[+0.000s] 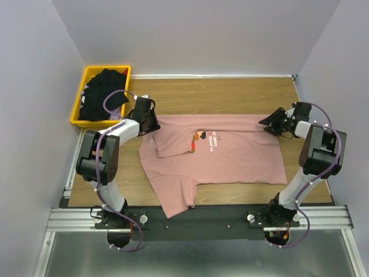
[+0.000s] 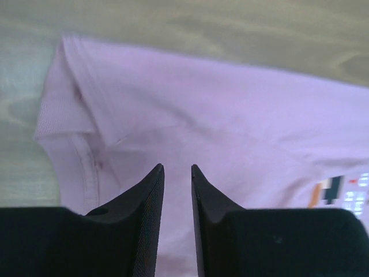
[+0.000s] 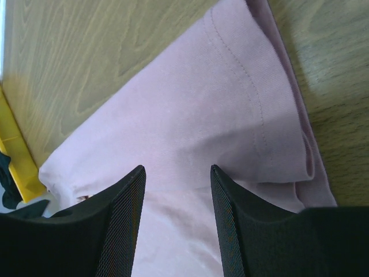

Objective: Fold and stack the t-shirts
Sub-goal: Fold the tshirt

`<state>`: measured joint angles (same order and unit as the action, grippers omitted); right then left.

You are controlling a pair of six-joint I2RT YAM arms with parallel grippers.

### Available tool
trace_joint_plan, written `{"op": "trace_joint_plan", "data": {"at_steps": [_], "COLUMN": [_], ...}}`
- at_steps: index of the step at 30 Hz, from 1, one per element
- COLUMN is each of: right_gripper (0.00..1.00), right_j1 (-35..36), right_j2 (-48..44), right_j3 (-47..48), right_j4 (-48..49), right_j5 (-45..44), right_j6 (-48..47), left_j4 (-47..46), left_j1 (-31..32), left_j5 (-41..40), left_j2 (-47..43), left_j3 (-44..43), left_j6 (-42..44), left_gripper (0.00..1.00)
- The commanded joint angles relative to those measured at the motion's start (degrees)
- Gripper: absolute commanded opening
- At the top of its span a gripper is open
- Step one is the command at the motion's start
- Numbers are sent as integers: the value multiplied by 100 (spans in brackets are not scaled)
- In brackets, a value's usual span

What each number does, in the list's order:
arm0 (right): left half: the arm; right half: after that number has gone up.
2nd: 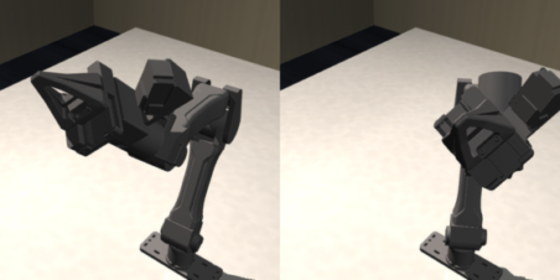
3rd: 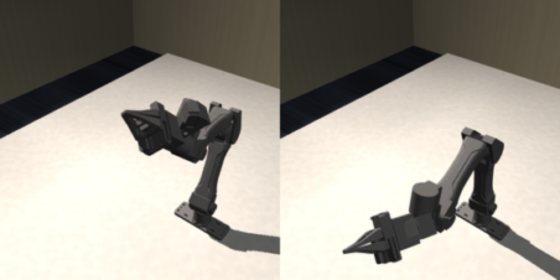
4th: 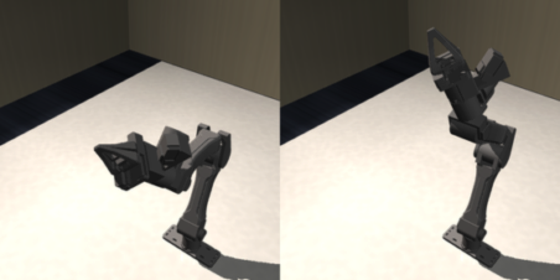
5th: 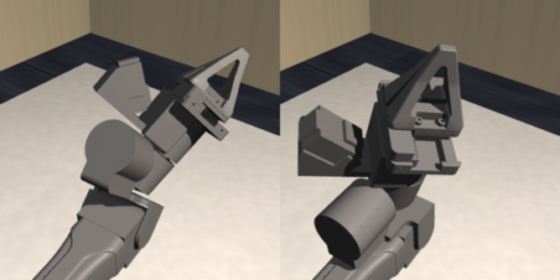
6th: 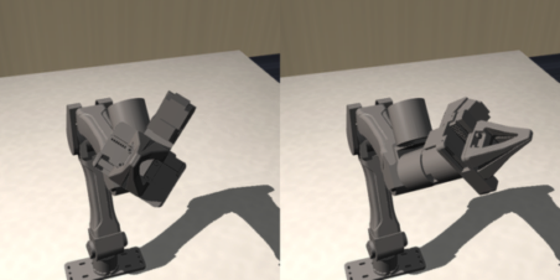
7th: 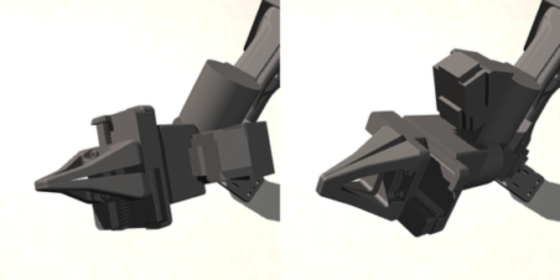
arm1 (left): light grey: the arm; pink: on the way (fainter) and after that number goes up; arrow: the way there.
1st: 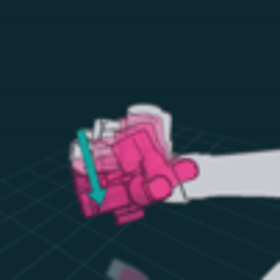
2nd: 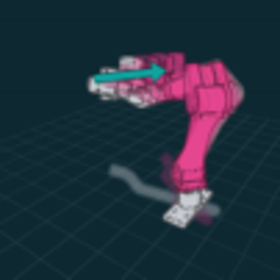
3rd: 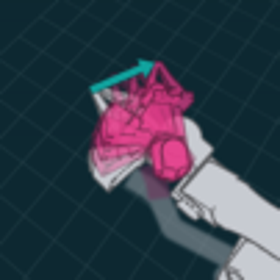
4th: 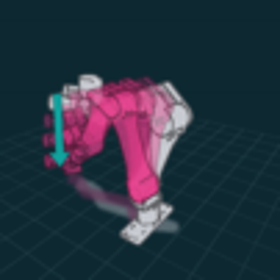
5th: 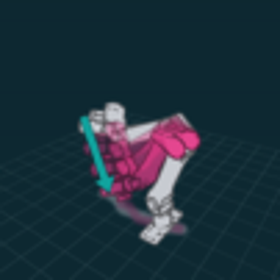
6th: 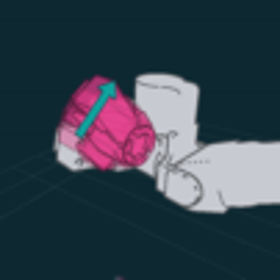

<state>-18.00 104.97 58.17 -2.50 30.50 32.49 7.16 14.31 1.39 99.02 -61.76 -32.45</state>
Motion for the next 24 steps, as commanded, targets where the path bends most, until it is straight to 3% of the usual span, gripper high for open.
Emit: {"op": "trace_joint_plan", "data": {"at_steps": [1, 7, 12, 15, 22, 24], "right_gripper": [56, 56, 56, 56, 56, 56], "right_j1": [-19, -90, -301, -301, -196, -38], "right_j2": [208, 384, 235, 103, -283, -389], "right_j3": [-148, -271, -482, -465, -316, -210], "right_j4": [198, 198, 197, 198, 198, 198], "right_j5": [18, -325, -703, -669, -361, -151], "right_j6": [-102, -76, 64, -15, -23, -32], "left_j4": [-39, 31, 101, 215, 479, 453], "left_j1": [-59, -51, -103, -217, -262, -253], "left_j5": [46, -7, -286, -385, -438, -341], "left_j2": [161, 205, -197, -462, -989, -1069], "left_j3": [312, 568, 1191, 1429, 1333, 1219], "left_j6": [-244, -236, -341, -359, -324, -376], "left_gripper": [32, 30, 9, 4, 4, 8]}}
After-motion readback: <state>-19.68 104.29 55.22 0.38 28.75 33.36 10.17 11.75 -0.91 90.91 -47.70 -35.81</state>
